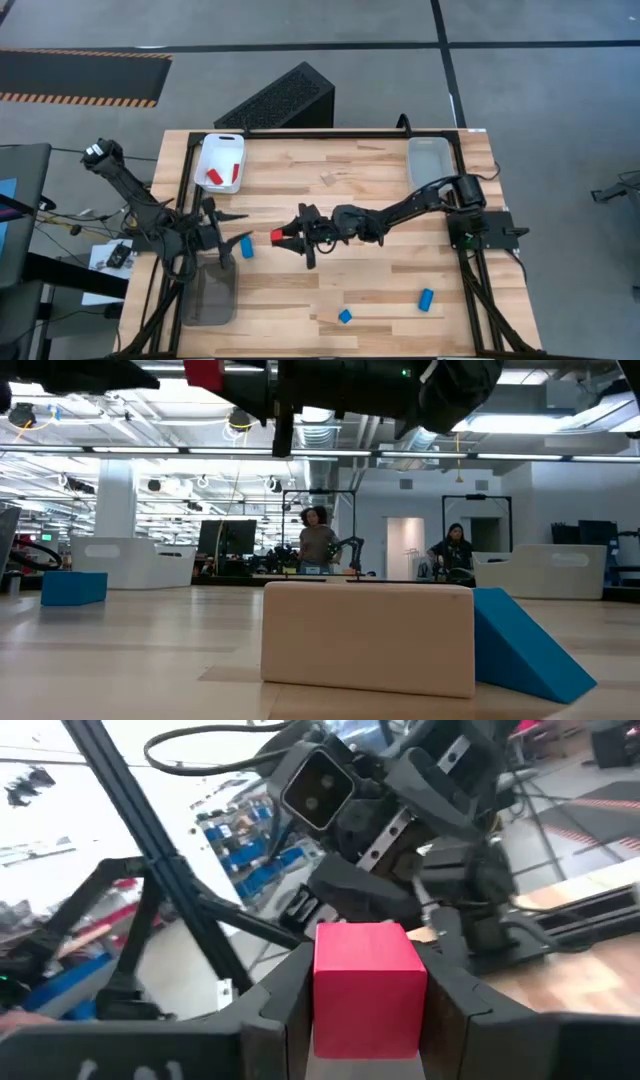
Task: Sort & place blocks by color
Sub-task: Put the red block into the white bin
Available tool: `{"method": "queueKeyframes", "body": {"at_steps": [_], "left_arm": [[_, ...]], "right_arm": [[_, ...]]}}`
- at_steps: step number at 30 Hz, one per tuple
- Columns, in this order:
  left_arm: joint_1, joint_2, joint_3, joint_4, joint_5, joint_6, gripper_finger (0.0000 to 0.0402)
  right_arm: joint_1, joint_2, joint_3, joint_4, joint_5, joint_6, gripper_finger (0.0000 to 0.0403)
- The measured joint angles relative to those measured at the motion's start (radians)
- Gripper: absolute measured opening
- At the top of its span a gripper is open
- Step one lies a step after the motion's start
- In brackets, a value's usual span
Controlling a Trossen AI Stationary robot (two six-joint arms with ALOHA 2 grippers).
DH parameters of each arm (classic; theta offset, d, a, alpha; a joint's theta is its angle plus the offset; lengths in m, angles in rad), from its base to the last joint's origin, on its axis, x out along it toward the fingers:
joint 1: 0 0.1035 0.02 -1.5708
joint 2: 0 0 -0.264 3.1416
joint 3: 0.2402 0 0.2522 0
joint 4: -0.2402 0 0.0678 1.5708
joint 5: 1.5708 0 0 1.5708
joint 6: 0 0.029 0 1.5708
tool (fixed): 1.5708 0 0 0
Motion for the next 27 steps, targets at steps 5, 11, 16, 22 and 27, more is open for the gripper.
{"method": "queueKeyframes", "body": {"at_steps": [5,11,16,22,27], "left_arm": [[0.045,0.108,0.000,0.155,0.184,0.119,0.0195],[0.079,0.265,0.000,0.326,0.197,0.247,0.0245],[0.074,0.346,0.000,0.452,0.196,0.399,0.0287],[0.070,0.398,0.000,0.637,0.217,0.527,0.0297],[0.093,0.430,0.000,0.707,0.352,0.504,0.0290]], "right_arm": [[0.023,0.001,-0.001,0.030,-0.015,0.028,0.0141],[0.048,-0.003,0.000,0.054,-0.054,0.110,0.0146],[0.057,-0.003,0.000,0.046,-0.034,0.167,0.0144],[0.057,-0.003,0.000,0.037,0.017,0.211,0.0149],[0.054,-0.002,0.000,0.004,0.030,0.210,0.0147]]}}
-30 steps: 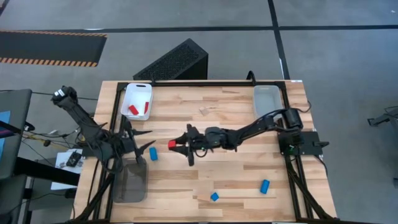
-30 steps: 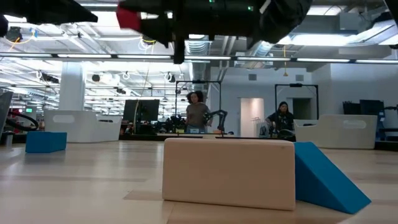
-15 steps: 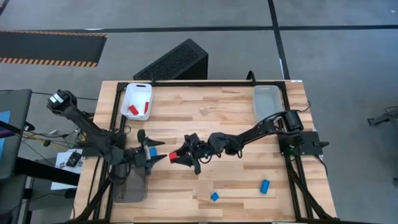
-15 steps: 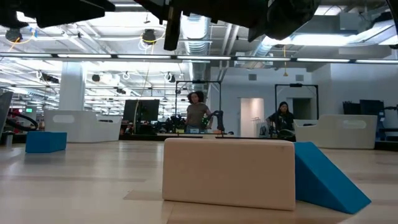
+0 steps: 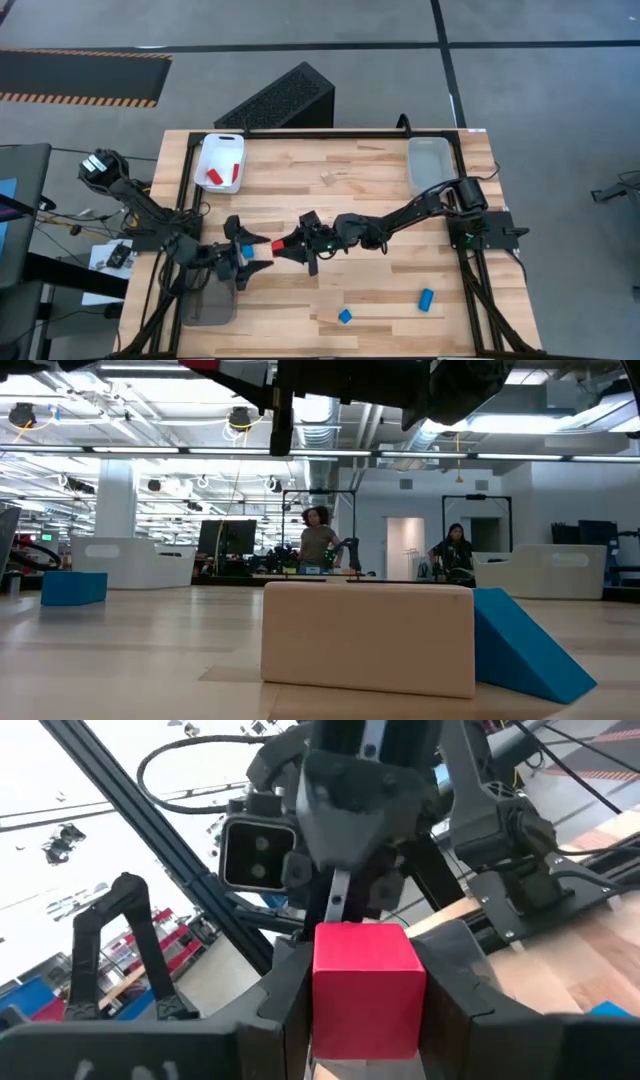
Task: Sort & place blocks by color
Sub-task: Put the red block into the white bin
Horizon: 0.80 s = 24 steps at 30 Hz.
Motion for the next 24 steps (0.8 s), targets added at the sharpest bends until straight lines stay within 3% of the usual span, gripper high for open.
{"method": "queueKeyframes", "body": {"at_steps": [3,10,17,24], "left_arm": [[0.032,0.020,0.000,0.000,0.047,-0.045,0.0287],[0.061,0.036,0.000,0.019,0.051,-0.078,0.0277],[0.065,0.036,0.000,0.040,0.059,-0.082,0.0234],[0.115,0.036,0.000,-0.010,0.181,-0.159,0.0207]], "right_arm": [[-0.006,0.000,0.000,-0.006,0.000,-0.009,0.0149],[-0.006,0.000,0.000,-0.012,0.000,-0.016,0.0148],[-0.006,0.000,0.000,-0.005,-0.001,-0.027,0.0152],[-0.006,0.000,0.000,-0.005,-0.003,-0.027,0.0149]]}}
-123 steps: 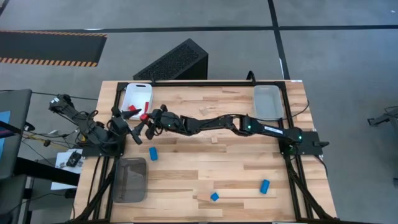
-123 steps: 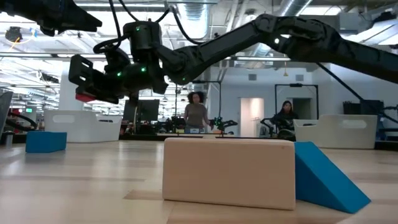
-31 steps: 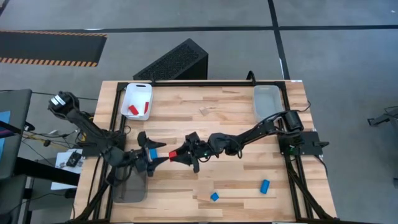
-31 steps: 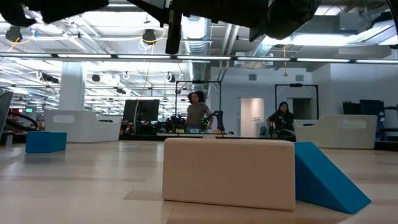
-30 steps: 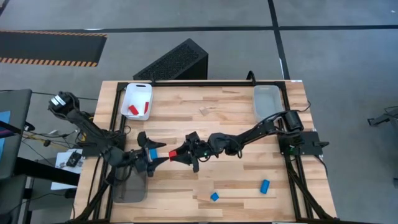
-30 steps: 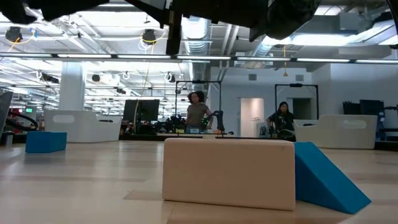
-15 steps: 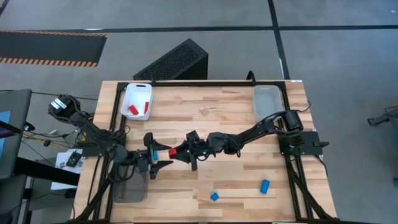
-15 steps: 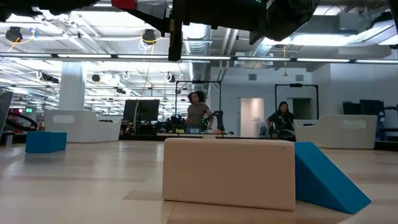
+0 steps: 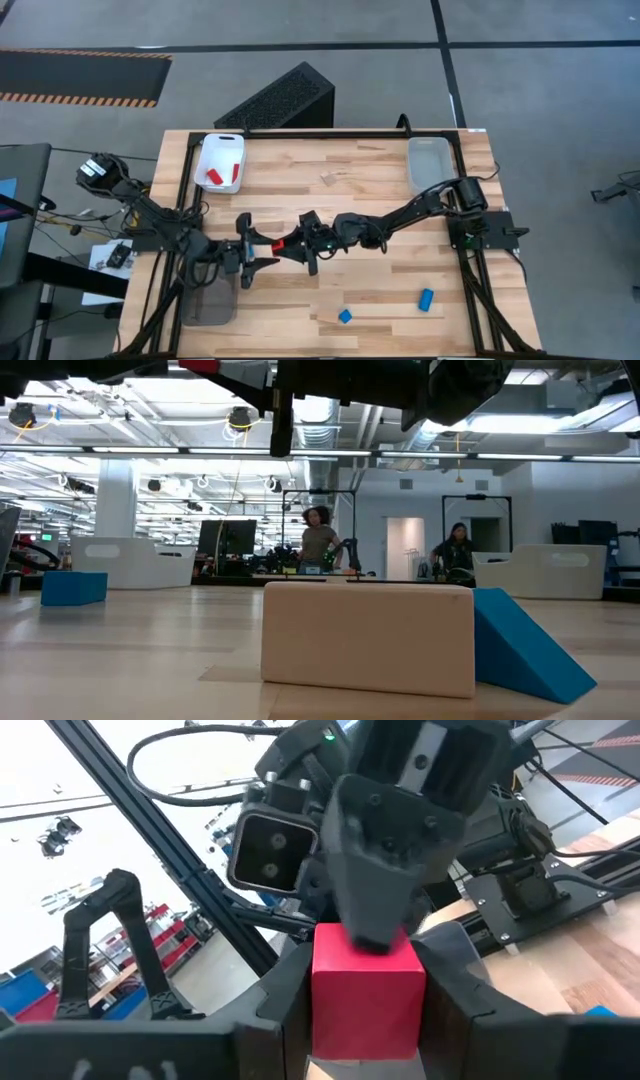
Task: Sort & place blocks by color
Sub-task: Put the red block into the white bin
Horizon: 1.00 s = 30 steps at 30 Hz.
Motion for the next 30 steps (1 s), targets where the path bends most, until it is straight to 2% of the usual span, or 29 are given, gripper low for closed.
{"method": "queueKeyframes", "body": {"at_steps": [9,18,21,25,30], "left_arm": [[0.004,0.000,0.000,0.012,-0.013,0.007,0.0201],[0.003,0.000,0.000,0.015,-0.029,0.010,0.0108],[0.003,0.000,0.000,0.015,-0.042,0.010,0.0105],[-0.016,0.000,0.000,0.015,-0.161,0.008,0.0118],[-0.065,-0.002,0.000,0.069,-0.425,0.015,0.0118]], "right_arm": [[0.000,0.000,0.000,-0.003,0.000,0.000,0.0151],[0.000,0.000,0.000,-0.005,0.001,0.004,0.0187],[0.000,0.000,0.000,-0.003,0.004,-0.005,0.0202],[0.003,-0.003,0.000,-0.012,0.089,-0.072,0.0215],[-0.001,-0.039,0.000,-0.106,0.130,-0.105,0.0215]]}}
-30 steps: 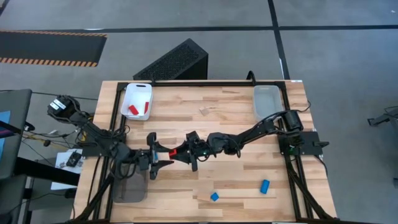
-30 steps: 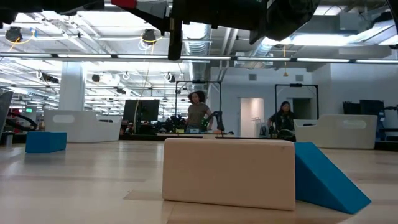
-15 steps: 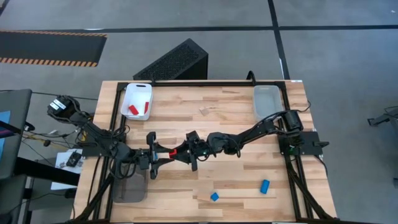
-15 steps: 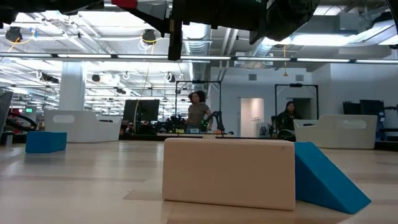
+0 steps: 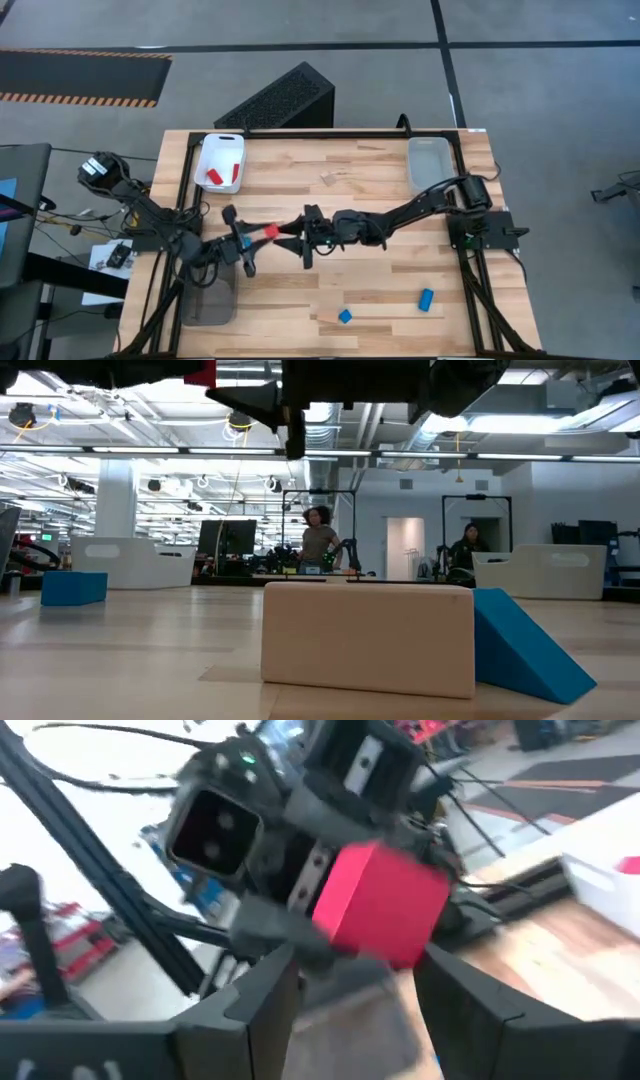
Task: Sort & place blocks by color
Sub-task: Put the red block into the white bin
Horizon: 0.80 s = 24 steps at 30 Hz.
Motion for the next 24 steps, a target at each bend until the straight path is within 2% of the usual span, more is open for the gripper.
{"method": "queueKeyframes", "body": {"at_steps": [3,6,9,12,15,20,22,24], "left_arm": [[-0.012,-0.016,0.000,0.000,-0.153,0.012,0.0107],[-0.006,-0.047,0.000,-0.005,-0.289,0.019,0.0107],[0.031,-0.099,0.000,-0.006,-0.384,0.064,0.0116],[0.114,-0.169,0.000,-0.015,-0.435,0.099,0.0120],[0.234,-0.251,-0.001,-0.092,-0.440,0.092,0.0120],[0.426,-0.385,-0.001,-0.322,-0.409,-0.030,0.0121],[0.491,-0.431,-0.001,-0.452,-0.347,-0.133,0.0117],[0.563,-0.471,-0.001,-0.607,-0.241,-0.282,0.0114]], "right_arm": [[0.012,-0.040,-0.001,-0.104,0.057,-0.045,0.0213],[0.037,-0.109,-0.001,-0.271,0.175,-0.100,0.0209],[0.071,-0.173,-0.001,-0.417,0.310,-0.143,0.0206],[0.124,-0.221,0.000,-0.494,0.417,-0.180,0.0205],[0.192,-0.245,0.000,-0.573,0.526,-0.187,0.0205],[0.305,-0.267,0.000,-0.728,0.702,-0.133,0.0203],[0.349,-0.272,0.000,-0.800,0.738,-0.081,0.0202],[0.388,-0.272,0.000,-0.847,0.769,-0.037,0.0201]]}}
